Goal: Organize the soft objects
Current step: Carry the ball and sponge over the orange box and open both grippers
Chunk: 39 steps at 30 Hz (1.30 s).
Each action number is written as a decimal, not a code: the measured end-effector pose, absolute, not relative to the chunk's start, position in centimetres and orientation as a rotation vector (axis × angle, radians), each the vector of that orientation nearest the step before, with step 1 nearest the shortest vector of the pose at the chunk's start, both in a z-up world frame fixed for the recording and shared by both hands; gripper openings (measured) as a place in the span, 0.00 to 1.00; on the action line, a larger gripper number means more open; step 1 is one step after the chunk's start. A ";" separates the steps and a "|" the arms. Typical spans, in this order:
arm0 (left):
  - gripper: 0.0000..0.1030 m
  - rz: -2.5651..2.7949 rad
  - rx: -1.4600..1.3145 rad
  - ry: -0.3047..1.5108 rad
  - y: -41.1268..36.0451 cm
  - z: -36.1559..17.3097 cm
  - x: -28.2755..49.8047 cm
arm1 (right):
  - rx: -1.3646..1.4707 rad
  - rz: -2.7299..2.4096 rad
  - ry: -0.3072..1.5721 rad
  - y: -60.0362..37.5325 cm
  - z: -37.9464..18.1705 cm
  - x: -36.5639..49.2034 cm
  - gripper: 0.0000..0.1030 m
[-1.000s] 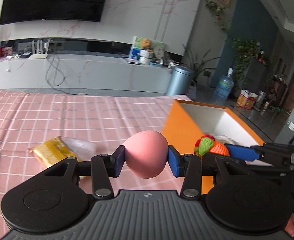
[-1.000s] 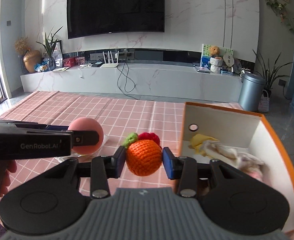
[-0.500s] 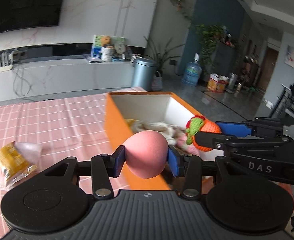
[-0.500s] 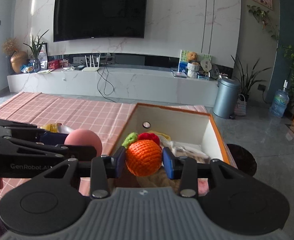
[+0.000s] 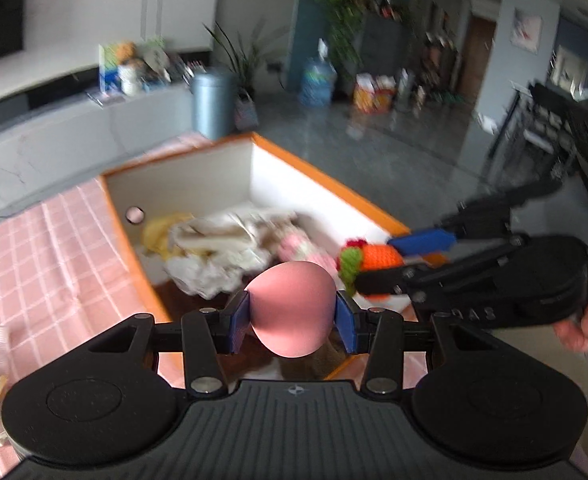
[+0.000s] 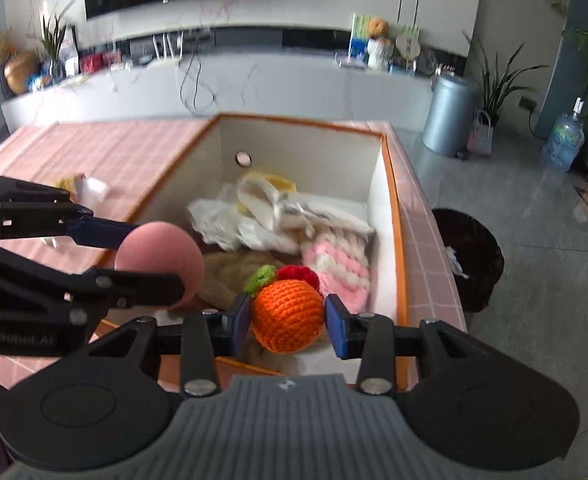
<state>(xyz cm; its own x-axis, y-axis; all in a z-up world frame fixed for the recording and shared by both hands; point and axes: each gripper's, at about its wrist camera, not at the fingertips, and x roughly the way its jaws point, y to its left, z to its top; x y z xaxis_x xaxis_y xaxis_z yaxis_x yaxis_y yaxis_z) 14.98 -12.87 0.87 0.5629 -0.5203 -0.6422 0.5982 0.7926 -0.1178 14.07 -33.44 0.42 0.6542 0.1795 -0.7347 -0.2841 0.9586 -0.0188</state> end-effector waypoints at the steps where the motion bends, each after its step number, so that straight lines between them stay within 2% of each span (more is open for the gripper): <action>1: 0.50 -0.667 0.134 0.739 -13.2 0.7 15.2 | -0.150 0.271 0.833 -33.5 0.2 14.4 0.39; 7: 0.51 -0.680 0.216 0.850 -14.9 -0.2 15.9 | -0.192 0.288 0.937 -34.0 -1.5 15.8 0.39; 16: 0.54 -0.651 0.292 0.960 -16.5 -1.3 17.3 | -0.207 0.302 0.962 -34.2 -1.5 16.3 0.39; 19: 0.59 -0.627 0.307 0.969 -16.5 -1.4 17.3 | -0.222 0.301 0.959 -33.9 -1.5 16.3 0.39; 24: 0.78 -0.590 0.308 0.956 -16.4 -1.4 17.3 | -0.241 0.305 0.954 -33.5 -1.5 16.4 0.39; 27: 0.81 -0.577 0.289 0.944 -16.0 -1.3 17.3 | -0.252 0.302 0.952 -33.3 -1.5 16.4 0.41; 31: 0.88 -0.577 0.285 0.925 -15.8 -1.0 17.1 | -0.257 0.279 0.945 -33.5 -1.4 16.4 0.55; 39: 0.88 -0.579 0.252 0.903 -15.1 -0.4 16.5 | -0.253 0.266 0.917 -33.9 -0.6 15.9 0.74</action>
